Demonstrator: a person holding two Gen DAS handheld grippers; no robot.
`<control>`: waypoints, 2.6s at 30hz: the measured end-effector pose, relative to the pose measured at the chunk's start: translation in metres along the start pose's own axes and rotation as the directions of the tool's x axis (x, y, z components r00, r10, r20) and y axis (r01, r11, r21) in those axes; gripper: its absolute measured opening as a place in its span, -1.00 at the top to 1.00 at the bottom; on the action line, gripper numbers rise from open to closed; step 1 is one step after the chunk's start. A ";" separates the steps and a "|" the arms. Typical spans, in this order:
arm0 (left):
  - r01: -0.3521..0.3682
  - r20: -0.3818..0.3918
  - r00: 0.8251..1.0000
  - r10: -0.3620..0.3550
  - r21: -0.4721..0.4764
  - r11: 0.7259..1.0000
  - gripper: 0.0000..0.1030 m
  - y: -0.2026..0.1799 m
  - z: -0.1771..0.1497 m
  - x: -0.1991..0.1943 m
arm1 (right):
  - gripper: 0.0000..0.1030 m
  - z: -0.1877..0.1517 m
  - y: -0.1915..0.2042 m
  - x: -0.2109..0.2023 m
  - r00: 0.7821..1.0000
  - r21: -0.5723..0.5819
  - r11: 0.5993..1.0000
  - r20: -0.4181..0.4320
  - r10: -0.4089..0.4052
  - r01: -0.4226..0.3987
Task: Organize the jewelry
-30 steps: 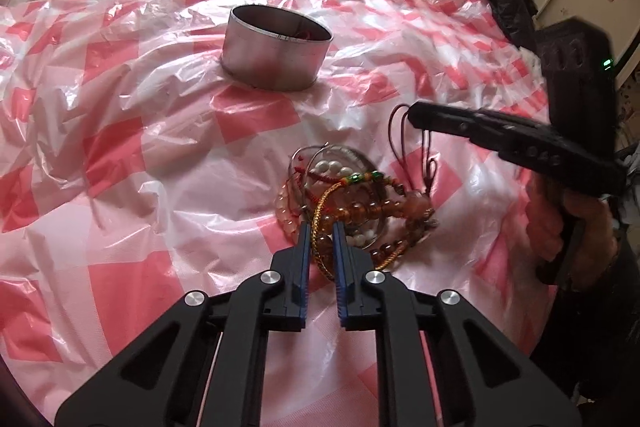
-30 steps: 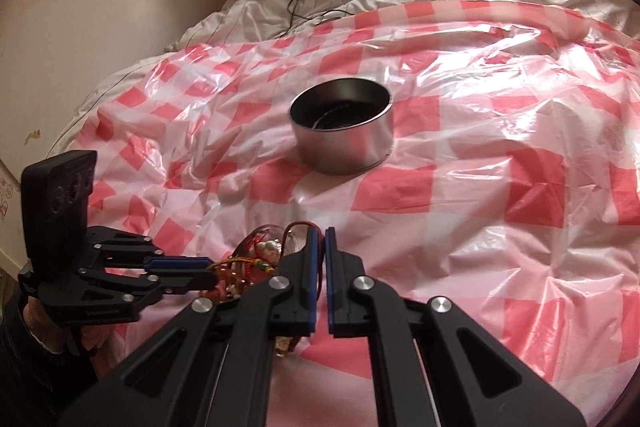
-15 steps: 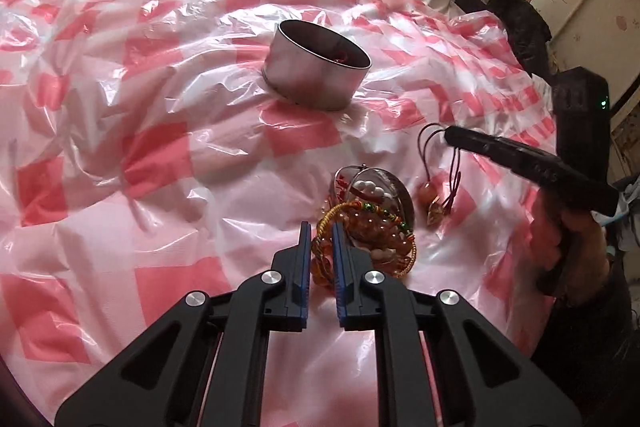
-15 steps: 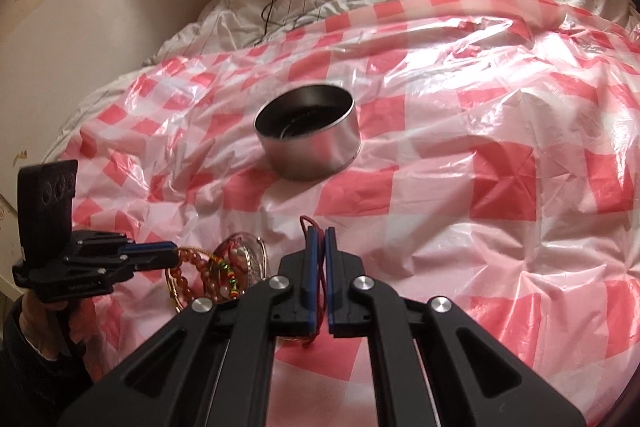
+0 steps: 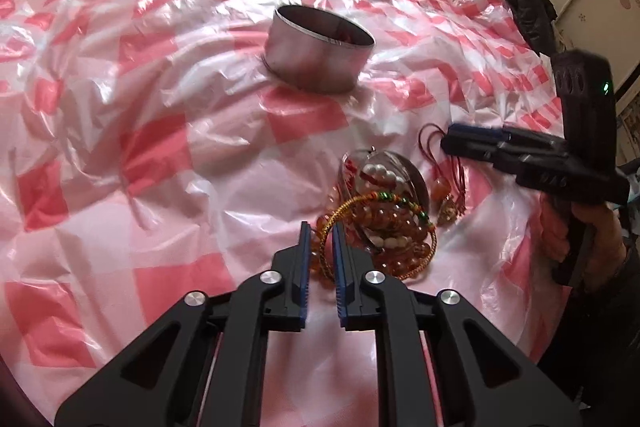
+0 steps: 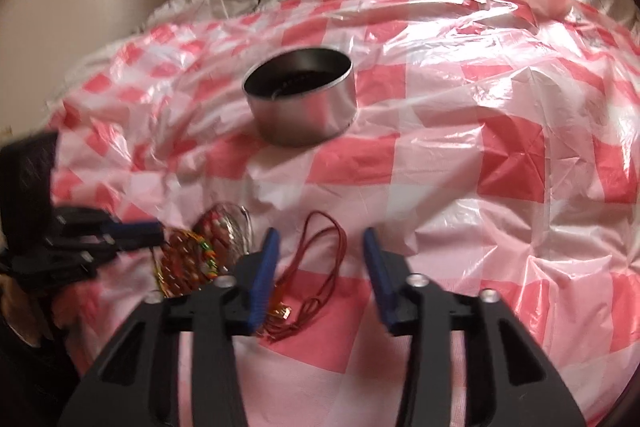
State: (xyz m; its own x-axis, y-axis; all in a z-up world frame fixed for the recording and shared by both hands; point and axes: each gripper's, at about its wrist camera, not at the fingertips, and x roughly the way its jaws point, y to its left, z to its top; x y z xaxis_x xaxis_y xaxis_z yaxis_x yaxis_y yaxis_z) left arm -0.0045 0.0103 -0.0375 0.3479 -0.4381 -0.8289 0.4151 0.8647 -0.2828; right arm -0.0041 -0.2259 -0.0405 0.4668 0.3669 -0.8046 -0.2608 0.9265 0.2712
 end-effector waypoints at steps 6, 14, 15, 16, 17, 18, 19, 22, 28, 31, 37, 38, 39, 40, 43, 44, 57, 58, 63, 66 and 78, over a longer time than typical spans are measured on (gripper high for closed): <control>0.130 0.087 0.988 -0.125 -0.054 0.990 0.95 0.008 0.006 -0.021 | 0.95 -0.001 0.003 -0.010 0.999 -0.028 0.999 0.050 -0.019 0.021; 0.301 0.198 0.940 -0.276 -0.108 0.947 0.95 0.016 0.013 -0.038 | 0.95 0.008 -0.007 -0.044 0.975 0.039 0.996 0.210 0.074 -0.084; 0.300 0.200 0.940 -0.276 -0.099 0.949 0.95 0.015 0.014 -0.039 | 0.95 0.009 -0.005 -0.047 0.971 0.034 0.996 0.225 0.078 -0.087; 0.300 0.205 0.939 -0.278 -0.090 0.950 0.95 0.012 0.016 -0.040 | 0.95 0.010 -0.003 -0.050 0.968 0.028 0.996 0.236 0.079 -0.088; 0.301 0.211 0.937 -0.279 -0.080 0.950 0.95 0.009 0.019 -0.042 | 0.95 0.011 -0.001 -0.054 0.963 0.019 0.996 0.256 0.083 -0.091; 0.290 0.222 0.937 -0.270 -0.061 0.955 0.95 0.005 0.023 -0.045 | 0.95 0.013 0.000 -0.058 0.956 0.012 0.995 0.277 0.092 -0.099; 0.268 0.237 0.939 -0.251 -0.042 0.963 0.95 0.002 0.027 -0.048 | 0.95 0.015 0.001 -0.062 0.950 0.010 0.994 0.295 0.097 -0.105; 0.221 0.266 0.941 -0.209 -0.017 0.975 0.95 -0.003 0.042 -0.053 | 0.95 0.021 0.001 -0.070 0.935 0.012 0.993 0.340 0.106 -0.117; 0.118 0.297 0.947 -0.123 0.035 0.992 0.95 -0.014 0.081 -0.048 | 0.95 0.039 -0.002 -0.073 0.919 0.020 0.989 0.373 0.127 -0.144; 0.138 0.329 0.934 -0.144 0.040 0.990 0.95 -0.015 0.101 -0.046 | 0.95 0.050 -0.004 -0.072 0.912 0.031 0.986 0.387 0.138 -0.162; 0.175 0.372 0.912 -0.169 0.018 0.984 0.95 -0.011 0.134 -0.039 | 0.95 0.081 -0.006 -0.068 0.895 0.041 0.982 0.421 0.149 -0.182; 0.180 0.374 0.911 -0.172 0.014 0.984 0.95 -0.011 0.137 -0.037 | 0.95 0.086 -0.007 -0.066 0.893 0.043 0.981 0.423 0.153 -0.188; 0.183 0.373 0.912 -0.172 0.008 0.983 0.95 -0.009 0.140 -0.033 | 0.95 0.090 -0.008 -0.064 0.892 0.046 0.980 0.425 0.156 -0.194; 0.182 0.370 0.913 -0.171 0.003 0.983 0.95 -0.008 0.142 -0.029 | 0.95 0.095 -0.009 -0.060 0.891 0.050 0.978 0.425 0.162 -0.202; 0.185 0.350 0.921 -0.169 -0.013 0.983 0.95 -0.003 0.148 -0.012 | 0.95 0.106 -0.009 -0.051 0.890 0.059 0.974 0.422 0.174 -0.218; 0.182 0.339 0.926 -0.164 -0.019 0.983 0.95 -0.001 0.150 -0.004 | 0.95 0.109 -0.009 -0.048 0.890 0.062 0.973 0.419 0.179 -0.224; -0.028 0.189 0.981 0.040 -0.066 0.997 0.90 0.020 0.146 0.052 | 0.95 0.120 -0.011 0.009 0.921 0.115 0.957 0.324 0.216 -0.265; -0.035 0.196 0.979 0.049 -0.072 0.997 0.87 0.021 0.147 0.049 | 0.95 0.119 -0.013 0.013 0.920 0.125 0.951 0.316 0.232 -0.283; -0.033 0.209 0.976 0.060 -0.131 0.991 0.18 0.034 0.148 0.034 | 0.95 0.118 -0.018 0.036 0.931 0.172 0.936 0.258 0.257 -0.306; -0.027 0.224 0.973 0.063 -0.157 0.987 0.14 0.041 0.149 0.027 | 0.95 0.119 -0.011 0.051 0.953 0.154 0.955 0.208 0.219 -0.253; -0.073 0.191 0.977 0.096 -0.123 0.990 -0.08 0.029 0.111 -0.002 | -0.02 0.100 0.004 0.017 0.975 0.088 0.991 0.204 0.085 -0.105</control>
State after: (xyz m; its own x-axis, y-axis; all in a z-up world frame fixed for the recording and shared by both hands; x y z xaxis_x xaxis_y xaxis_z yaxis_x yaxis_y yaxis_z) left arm 0.1002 0.0086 0.0101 0.5403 -0.3921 -0.7445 0.2819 0.9180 -0.2788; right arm 0.0870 -0.2074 0.0003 0.6055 0.4536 -0.6539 -0.2326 0.8866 0.3997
